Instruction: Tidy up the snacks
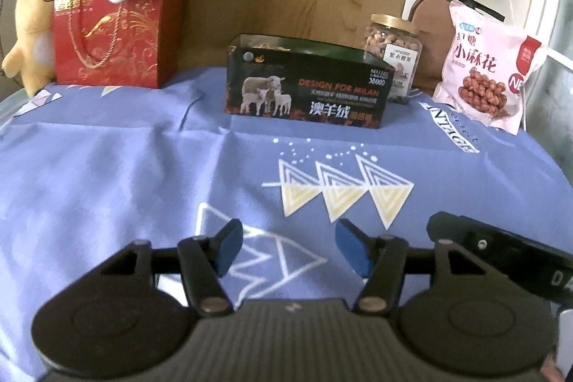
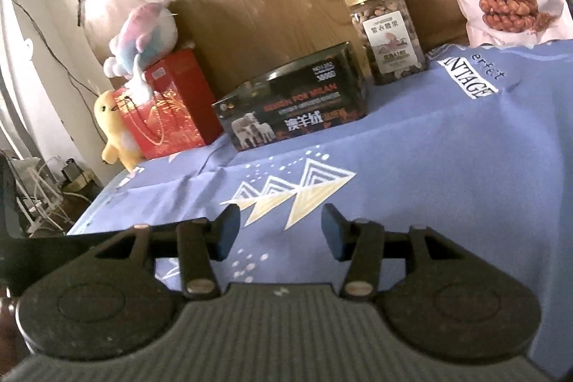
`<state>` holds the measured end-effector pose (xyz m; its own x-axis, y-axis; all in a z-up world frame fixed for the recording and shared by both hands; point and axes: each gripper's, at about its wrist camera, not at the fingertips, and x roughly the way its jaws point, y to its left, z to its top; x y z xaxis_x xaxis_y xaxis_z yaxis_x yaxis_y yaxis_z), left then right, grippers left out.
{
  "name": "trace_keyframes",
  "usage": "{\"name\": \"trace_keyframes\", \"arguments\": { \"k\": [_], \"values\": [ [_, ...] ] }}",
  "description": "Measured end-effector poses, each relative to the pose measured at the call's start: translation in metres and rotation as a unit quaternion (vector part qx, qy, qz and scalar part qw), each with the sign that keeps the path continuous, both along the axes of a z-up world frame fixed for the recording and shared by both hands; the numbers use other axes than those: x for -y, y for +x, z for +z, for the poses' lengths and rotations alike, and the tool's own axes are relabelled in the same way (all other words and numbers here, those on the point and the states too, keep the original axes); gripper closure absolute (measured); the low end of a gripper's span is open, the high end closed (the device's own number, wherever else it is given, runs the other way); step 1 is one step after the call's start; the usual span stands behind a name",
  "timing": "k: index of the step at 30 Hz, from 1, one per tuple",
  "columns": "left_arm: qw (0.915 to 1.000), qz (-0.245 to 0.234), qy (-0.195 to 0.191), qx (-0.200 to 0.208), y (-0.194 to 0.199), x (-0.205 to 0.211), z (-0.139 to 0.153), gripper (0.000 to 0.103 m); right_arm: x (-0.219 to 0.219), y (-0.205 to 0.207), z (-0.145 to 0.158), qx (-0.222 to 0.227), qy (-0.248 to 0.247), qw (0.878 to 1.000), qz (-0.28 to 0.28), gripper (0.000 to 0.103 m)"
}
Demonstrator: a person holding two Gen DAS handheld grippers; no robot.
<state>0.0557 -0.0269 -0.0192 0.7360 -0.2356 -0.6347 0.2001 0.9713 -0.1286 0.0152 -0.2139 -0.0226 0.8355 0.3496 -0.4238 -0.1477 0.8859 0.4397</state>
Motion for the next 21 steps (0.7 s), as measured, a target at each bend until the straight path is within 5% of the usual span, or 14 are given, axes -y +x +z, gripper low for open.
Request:
{"name": "trace_keyframes", "arguments": {
  "k": [5,9,16,21],
  "values": [
    [1.0,0.001,0.007,-0.002,-0.007,0.001,-0.004,0.041,-0.002,-0.008,-0.002,-0.008,0.004,1.0,-0.001,0.049],
    [0.9996,0.006,0.024,0.014,-0.013,0.005,-0.002,0.016,-0.001,-0.013,0.001,-0.003,0.004,1.0,-0.008,0.042],
    [0.9983,0.009,0.047,0.034,-0.019,0.009,0.002,0.003,-0.001,-0.016,0.002,0.003,0.001,1.0,-0.02,0.042],
    [0.9963,0.023,0.071,0.043,-0.021,0.01,0.002,0.0,0.002,-0.018,0.002,0.007,0.0,0.999,-0.04,0.031]
  ]
}}
